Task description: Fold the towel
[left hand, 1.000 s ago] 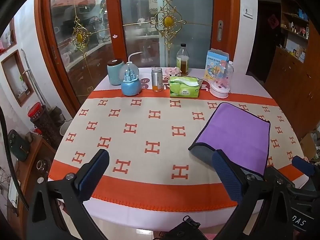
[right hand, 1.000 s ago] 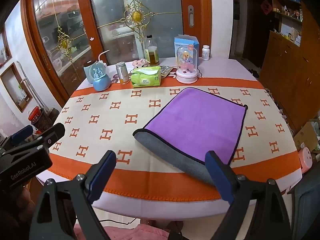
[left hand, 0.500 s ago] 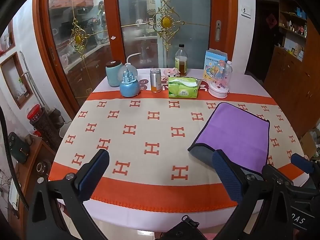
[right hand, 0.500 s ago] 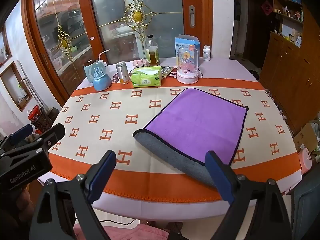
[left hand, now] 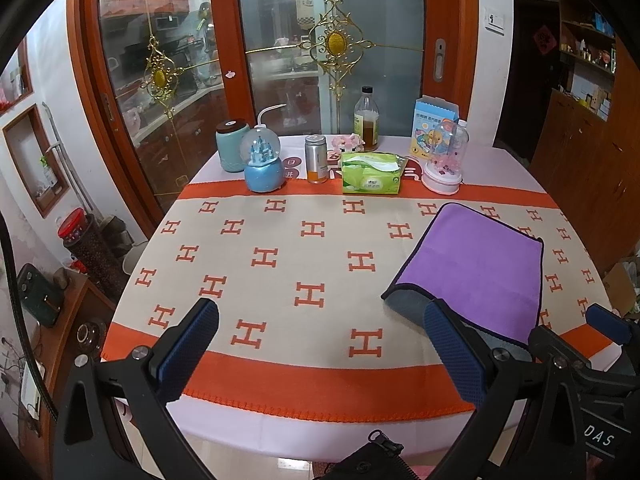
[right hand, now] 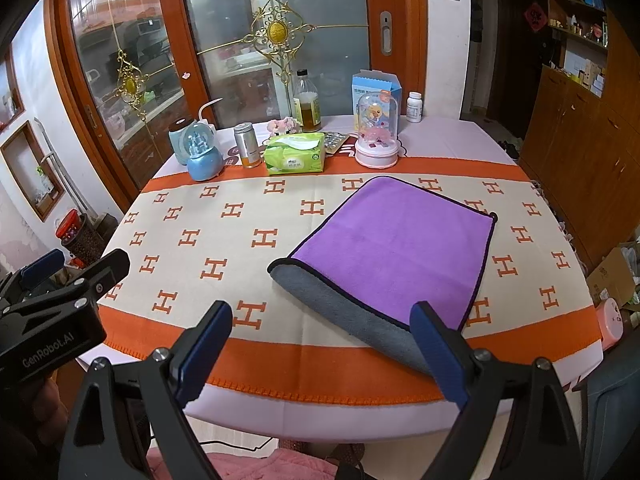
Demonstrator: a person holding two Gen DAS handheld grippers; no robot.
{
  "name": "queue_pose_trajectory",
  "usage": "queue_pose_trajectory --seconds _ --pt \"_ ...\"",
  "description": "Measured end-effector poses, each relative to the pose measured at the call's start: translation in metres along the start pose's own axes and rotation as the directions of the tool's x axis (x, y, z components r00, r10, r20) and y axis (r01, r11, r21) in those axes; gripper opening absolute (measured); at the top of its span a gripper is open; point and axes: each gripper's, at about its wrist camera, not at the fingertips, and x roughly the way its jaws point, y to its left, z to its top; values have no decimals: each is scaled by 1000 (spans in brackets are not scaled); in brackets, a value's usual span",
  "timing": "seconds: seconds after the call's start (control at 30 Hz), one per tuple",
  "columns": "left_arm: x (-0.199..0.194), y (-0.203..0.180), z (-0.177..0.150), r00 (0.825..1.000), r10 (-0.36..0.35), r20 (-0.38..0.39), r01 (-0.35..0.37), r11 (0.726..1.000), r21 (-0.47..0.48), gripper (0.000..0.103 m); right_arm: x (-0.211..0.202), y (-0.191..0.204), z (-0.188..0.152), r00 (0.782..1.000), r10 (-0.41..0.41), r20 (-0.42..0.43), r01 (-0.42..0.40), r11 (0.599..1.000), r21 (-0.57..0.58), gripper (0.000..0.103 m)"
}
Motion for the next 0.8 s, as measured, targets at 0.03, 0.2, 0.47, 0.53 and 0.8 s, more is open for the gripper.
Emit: queue_pose_trajectory --seconds 0.03,0.2,0.47,0.53,0.8 --pt "0 2 0 1000 1 -1 -1 1000 -1 102 0 0 0 1000 -1 0 1 1000 0 91" --pt "0 6 -3 1000 -1 -6 1 1000 -5 102 0 4 -1 1000 -16 -5 16 1000 -6 91" --pt "-1 8 -4 1000 -22 -2 22 1000 5 102 -6 9 -5 999 -42 -1 42 999 -1 91" --pt "-3 10 -4 1000 -30 0 30 1000 5 102 -7 12 -6 999 -50 0 50 999 5 91" --pt "-3 19 -4 998 -59 12 59 998 37 102 -10 19 -13 997 -70 19 69 996 53 91"
